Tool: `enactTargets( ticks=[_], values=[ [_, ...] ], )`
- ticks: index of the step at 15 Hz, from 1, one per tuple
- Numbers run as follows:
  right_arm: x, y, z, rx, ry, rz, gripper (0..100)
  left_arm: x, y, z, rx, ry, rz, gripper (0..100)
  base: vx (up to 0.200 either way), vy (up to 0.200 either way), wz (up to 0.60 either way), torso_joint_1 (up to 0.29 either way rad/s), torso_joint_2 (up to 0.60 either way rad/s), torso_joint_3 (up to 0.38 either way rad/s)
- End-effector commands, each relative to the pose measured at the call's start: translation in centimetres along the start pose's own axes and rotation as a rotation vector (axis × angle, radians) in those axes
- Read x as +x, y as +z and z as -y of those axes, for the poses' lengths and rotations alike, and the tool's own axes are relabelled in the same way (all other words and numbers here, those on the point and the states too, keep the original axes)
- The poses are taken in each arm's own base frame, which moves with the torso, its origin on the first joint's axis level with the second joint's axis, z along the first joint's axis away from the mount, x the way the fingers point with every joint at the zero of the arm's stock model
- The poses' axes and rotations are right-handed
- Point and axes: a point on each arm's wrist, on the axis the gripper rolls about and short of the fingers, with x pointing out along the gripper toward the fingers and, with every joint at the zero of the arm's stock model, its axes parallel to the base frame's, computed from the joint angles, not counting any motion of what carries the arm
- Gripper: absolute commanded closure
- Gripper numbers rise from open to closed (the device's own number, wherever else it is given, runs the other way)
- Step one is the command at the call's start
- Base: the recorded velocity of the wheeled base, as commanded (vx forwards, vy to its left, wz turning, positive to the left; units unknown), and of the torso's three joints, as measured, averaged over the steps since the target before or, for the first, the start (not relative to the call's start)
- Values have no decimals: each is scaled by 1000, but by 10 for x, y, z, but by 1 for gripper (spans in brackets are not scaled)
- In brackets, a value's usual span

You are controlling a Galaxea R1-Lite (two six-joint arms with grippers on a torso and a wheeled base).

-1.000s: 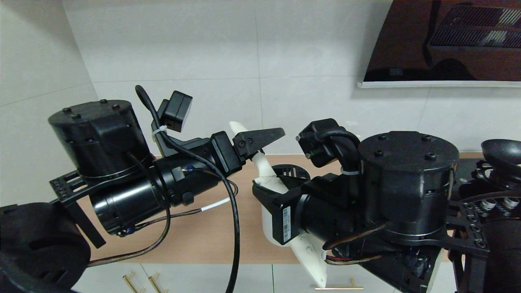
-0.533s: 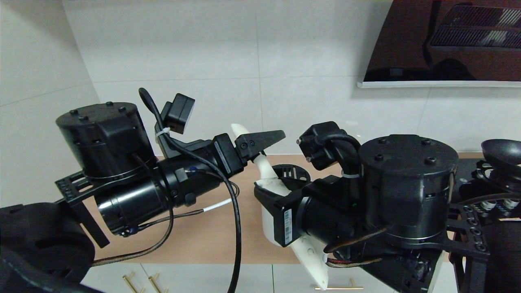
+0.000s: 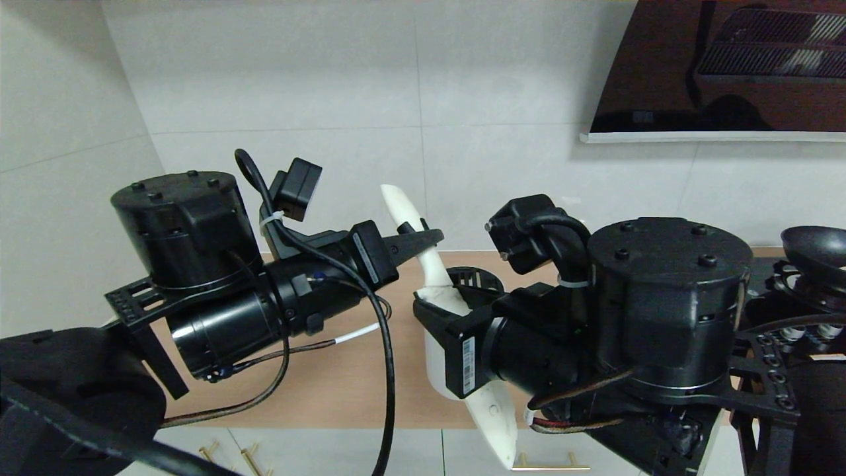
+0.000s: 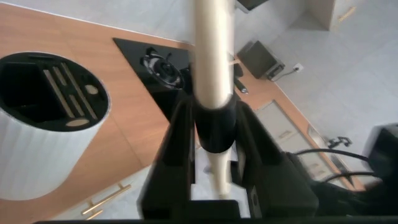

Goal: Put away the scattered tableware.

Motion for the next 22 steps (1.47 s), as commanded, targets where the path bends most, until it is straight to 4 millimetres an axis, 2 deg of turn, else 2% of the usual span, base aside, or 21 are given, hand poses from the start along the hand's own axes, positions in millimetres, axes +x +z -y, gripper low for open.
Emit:
enactTargets(
  ticks=[1,7,8,15,17,18,20,22],
  values=[
    [0,0,0,0,1,1,100,0,0,-1,-1,3,0,100,0,0,0,0,0,0],
    [1,0,1,1,-2,0,100,0,0,0,-1,3,4,100,0,0,0,0,0,0],
    [1,0,1,1,-1,-1,0,0,1,1,-1,1,6,100,0,0,0,0,0,0],
    [-2,0,6,-1,-16,-1,0,-3,9,8,14,-7,39,100,0,0,0,0,0,0],
    [-19,7,24,0,-36,1,0,-5,19,14,29,19,51,100,0,0,0,0,0,0],
    [-23,10,55,9,-61,-20,0,1,35,22,80,113,95,100,0,0,0,0,0,0],
    [-24,13,98,36,-126,-44,0,13,59,34,170,258,187,100,0,0,0,0,0,0],
    [-34,-4,111,43,-172,-93,0,19,72,44,239,317,244,100,0,0,0,0,0,0]
  ],
)
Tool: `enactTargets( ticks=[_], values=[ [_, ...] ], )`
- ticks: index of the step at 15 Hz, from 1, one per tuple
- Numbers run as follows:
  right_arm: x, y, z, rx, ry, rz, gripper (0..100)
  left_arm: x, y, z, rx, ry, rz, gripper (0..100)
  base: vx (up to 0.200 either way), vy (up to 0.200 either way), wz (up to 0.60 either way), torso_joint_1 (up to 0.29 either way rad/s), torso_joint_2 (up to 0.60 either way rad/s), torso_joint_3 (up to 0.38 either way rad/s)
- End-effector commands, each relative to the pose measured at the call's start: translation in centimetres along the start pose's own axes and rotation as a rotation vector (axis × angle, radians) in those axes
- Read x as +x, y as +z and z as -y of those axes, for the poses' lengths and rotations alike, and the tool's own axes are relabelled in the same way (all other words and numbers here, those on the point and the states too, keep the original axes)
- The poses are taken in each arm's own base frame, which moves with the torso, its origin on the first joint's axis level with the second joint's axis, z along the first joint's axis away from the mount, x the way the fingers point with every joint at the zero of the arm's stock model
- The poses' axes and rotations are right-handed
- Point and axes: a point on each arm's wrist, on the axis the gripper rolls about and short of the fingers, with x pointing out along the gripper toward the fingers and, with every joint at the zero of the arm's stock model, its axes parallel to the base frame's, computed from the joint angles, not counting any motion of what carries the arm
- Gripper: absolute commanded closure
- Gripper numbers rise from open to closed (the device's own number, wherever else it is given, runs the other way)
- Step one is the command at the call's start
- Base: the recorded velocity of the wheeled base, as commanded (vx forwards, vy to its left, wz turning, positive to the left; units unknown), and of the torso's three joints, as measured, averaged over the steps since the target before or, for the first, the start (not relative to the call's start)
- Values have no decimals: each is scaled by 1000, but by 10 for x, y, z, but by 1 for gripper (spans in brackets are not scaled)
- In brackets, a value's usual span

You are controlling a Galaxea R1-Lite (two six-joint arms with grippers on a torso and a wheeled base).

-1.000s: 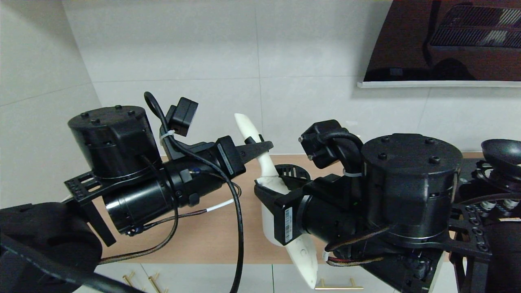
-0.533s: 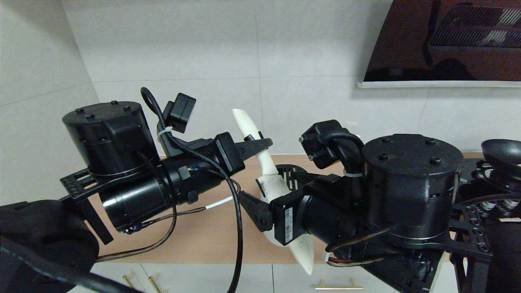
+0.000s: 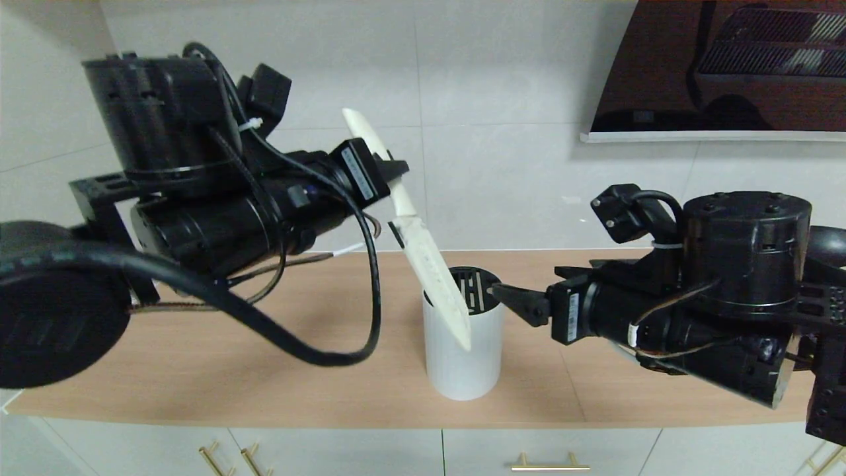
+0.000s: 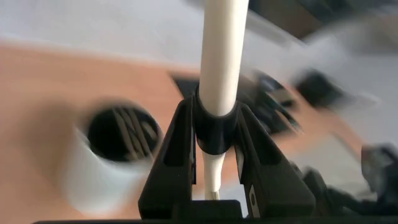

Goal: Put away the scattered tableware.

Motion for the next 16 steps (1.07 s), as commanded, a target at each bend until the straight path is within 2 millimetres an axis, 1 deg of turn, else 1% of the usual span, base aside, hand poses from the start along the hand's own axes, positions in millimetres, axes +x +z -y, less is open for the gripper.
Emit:
enactTargets(
  ticks=[1,2,3,5,6,7,8,9,11,14,16],
  values=[
    [-12,-11,25,21,-61,-36,0,13,13,8,109,82,70,100,0,0,0,0,0,0],
    [-11,-12,26,21,-71,-38,0,15,9,5,154,147,83,100,0,0,0,0,0,0],
    [-11,-10,32,27,-87,-36,0,25,1,3,211,190,83,100,0,0,0,0,0,0],
    [-7,-14,34,23,-97,-51,0,36,4,7,251,180,138,100,0,0,0,0,0,0],
    [-6,-15,34,21,-105,-56,0,51,-5,8,278,207,179,100,0,0,0,0,0,0],
    [-6,-15,34,23,-104,-53,0,60,-14,6,292,245,189,100,0,0,0,0,0,0],
    [-8,-14,35,23,-111,-47,0,77,-34,3,306,316,219,100,0,0,0,0,0,0],
    [-11,-14,35,22,-124,-43,0,89,-48,2,338,339,249,100,0,0,0,0,0,0],
    [-11,-15,35,21,-126,-47,0,99,-59,1,390,342,304,100,0,0,0,0,0,0],
    [-10,-17,36,19,-128,-56,0,100,-57,3,390,358,379,100,0,0,0,0,0,0],
    [-9,-18,36,19,-130,-59,0,103,-60,2,390,357,383,100,0,0,0,0,0,0]
  ],
)
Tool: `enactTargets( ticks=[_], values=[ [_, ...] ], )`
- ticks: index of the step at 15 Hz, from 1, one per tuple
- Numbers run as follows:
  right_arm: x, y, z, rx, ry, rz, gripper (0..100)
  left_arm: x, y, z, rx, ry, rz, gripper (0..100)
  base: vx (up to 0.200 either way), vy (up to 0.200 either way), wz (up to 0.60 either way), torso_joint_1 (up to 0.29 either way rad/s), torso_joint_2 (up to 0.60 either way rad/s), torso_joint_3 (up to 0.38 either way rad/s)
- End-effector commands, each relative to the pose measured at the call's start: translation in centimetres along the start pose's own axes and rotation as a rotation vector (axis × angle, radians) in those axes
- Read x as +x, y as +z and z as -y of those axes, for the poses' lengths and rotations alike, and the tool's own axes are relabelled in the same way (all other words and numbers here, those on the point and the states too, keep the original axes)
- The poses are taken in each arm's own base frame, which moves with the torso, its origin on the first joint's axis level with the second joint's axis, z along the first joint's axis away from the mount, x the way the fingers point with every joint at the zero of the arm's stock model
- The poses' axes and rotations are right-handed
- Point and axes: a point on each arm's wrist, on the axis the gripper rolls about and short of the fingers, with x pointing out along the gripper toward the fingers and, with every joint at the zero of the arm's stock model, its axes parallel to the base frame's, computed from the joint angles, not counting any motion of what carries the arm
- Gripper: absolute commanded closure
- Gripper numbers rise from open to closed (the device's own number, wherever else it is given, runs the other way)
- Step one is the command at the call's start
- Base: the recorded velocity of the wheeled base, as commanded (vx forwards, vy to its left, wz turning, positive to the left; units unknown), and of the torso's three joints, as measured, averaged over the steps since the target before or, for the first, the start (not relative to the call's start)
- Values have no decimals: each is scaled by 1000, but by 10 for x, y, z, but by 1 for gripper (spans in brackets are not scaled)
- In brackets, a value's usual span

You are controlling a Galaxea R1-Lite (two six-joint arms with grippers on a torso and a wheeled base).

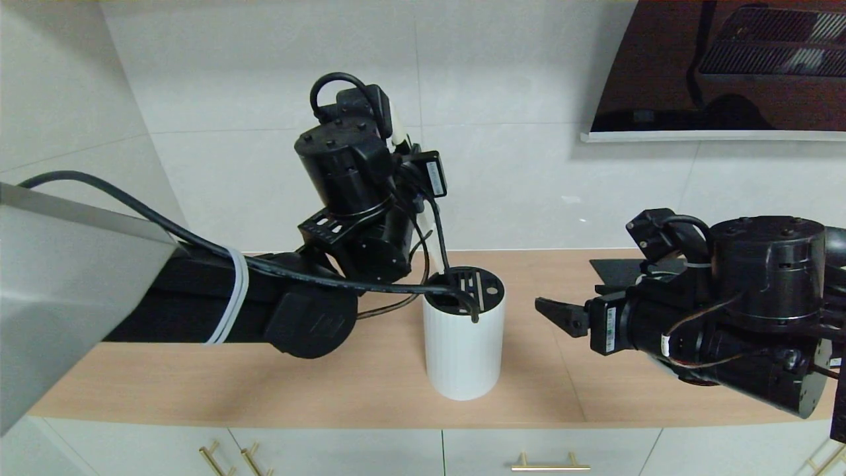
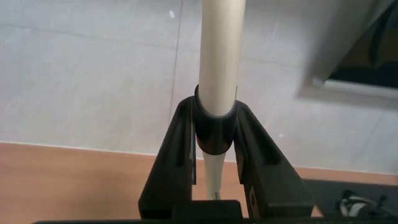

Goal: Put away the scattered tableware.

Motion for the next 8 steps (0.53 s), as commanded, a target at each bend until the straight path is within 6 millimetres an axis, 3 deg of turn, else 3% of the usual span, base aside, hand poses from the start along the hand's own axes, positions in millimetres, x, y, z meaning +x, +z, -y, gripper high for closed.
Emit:
enactTargets(
  ticks=[1,5,8],
  values=[
    [1,-2,0,-2,-1,-9,0,3,-16,2,19,2,-28,100,0,0,0,0,0,0],
    [3,-4,0,-3,-4,-16,0,6,-41,7,45,-4,-67,100,0,0,0,0,0,0],
    [2,-3,0,-3,-4,-13,0,8,-47,8,42,-7,-64,100,0,0,0,0,0,0]
  ],
)
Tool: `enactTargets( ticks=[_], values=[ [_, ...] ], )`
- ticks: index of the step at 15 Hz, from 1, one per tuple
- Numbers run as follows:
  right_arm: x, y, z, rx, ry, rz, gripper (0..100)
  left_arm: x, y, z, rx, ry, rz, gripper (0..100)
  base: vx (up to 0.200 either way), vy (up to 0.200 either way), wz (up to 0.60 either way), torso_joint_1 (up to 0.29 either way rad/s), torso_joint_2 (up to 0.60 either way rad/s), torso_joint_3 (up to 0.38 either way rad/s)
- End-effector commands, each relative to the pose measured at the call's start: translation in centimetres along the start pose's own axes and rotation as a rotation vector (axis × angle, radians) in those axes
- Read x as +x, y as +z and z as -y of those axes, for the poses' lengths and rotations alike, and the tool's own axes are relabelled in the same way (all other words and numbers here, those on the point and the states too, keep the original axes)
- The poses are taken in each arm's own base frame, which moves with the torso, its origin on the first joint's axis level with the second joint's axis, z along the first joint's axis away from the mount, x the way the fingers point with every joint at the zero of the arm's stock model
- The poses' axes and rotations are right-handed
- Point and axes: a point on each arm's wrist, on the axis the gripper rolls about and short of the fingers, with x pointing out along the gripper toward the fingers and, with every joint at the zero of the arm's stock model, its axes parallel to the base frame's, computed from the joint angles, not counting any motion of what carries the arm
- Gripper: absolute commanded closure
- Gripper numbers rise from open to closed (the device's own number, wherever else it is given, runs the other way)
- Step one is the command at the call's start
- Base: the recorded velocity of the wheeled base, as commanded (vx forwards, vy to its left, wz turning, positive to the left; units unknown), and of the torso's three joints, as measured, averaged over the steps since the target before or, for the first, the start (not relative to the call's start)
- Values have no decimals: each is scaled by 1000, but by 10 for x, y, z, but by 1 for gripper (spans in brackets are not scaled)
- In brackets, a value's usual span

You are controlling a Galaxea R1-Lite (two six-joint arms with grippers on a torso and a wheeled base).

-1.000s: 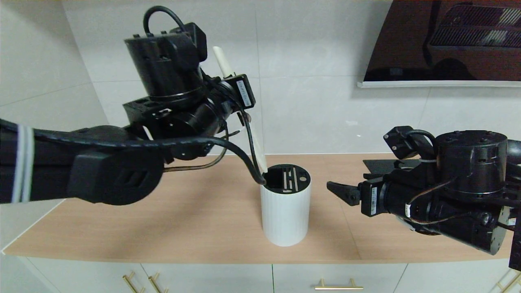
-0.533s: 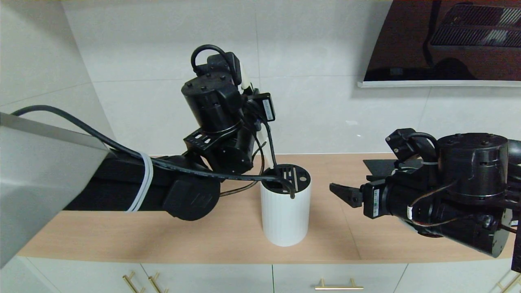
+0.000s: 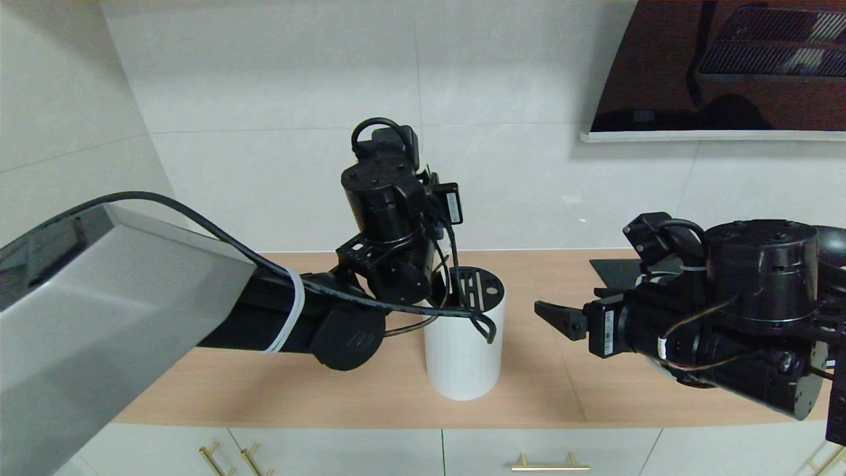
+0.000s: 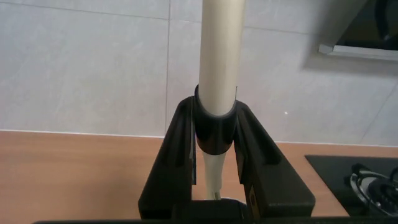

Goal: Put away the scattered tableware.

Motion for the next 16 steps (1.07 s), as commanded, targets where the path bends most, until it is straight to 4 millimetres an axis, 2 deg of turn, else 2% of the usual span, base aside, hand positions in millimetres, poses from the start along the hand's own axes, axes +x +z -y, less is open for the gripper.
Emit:
enactTargets(
  ticks=[1,5,7,13,16],
  values=[
    [0,-1,0,-1,0,-4,0,2,-10,1,10,-1,-16,100,0,0,0,0,0,0],
    [1,-4,0,-17,-2,-16,0,1,-18,5,19,-9,-31,100,0,0,0,0,0,0],
    [2,-4,0,-20,-3,-17,0,-4,-30,13,31,-23,-57,100,0,0,0,0,0,0],
    [2,-6,0,-23,-2,-22,0,-15,-48,23,61,-25,-102,100,0,0,0,0,0,0],
    [1,-6,0,-23,-2,-23,0,-16,-62,23,82,-25,-131,100,0,0,0,0,0,0]
  ],
)
